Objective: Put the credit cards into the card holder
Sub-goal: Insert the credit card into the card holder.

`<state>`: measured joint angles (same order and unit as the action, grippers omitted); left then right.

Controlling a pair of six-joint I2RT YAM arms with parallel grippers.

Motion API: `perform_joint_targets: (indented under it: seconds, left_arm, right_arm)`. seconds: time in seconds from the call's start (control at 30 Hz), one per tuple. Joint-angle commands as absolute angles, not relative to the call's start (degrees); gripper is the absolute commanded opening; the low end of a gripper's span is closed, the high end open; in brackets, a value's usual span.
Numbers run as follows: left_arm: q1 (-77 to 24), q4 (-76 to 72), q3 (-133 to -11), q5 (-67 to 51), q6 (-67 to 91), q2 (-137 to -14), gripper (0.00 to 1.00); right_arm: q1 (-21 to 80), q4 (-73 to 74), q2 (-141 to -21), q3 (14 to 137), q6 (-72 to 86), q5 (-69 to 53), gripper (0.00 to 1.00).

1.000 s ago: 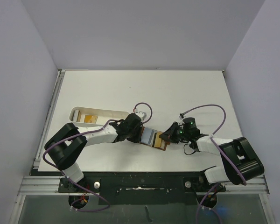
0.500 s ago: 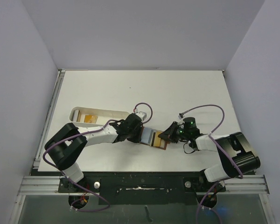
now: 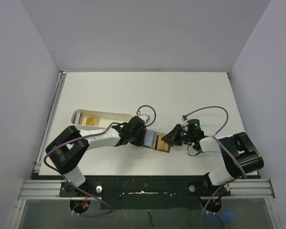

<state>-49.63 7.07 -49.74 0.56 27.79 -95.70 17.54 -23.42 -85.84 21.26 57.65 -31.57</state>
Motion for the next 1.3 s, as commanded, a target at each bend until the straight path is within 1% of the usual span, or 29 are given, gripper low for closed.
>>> perform_joint_targets:
  seconds: [0.0,0.27,1.27]
  left_arm:
    - [-50.42,6.24,-49.67,0.91,27.16,-95.98,0.0]
    - [-50.57,6.24,-49.79,1.03,27.0,-96.19,0.0]
    - [-51.28,5.99,-49.84,0.97,27.16,-97.27,0.0]
  right_arm:
    - [17.0,-23.91,-86.94,22.32,56.37,-30.59,0.0]
    - [16.75,-25.92,-88.59,22.79,57.08,-31.75,0.0]
    - [16.82,-28.06,-91.86,24.75,55.08,-27.79,0.0]
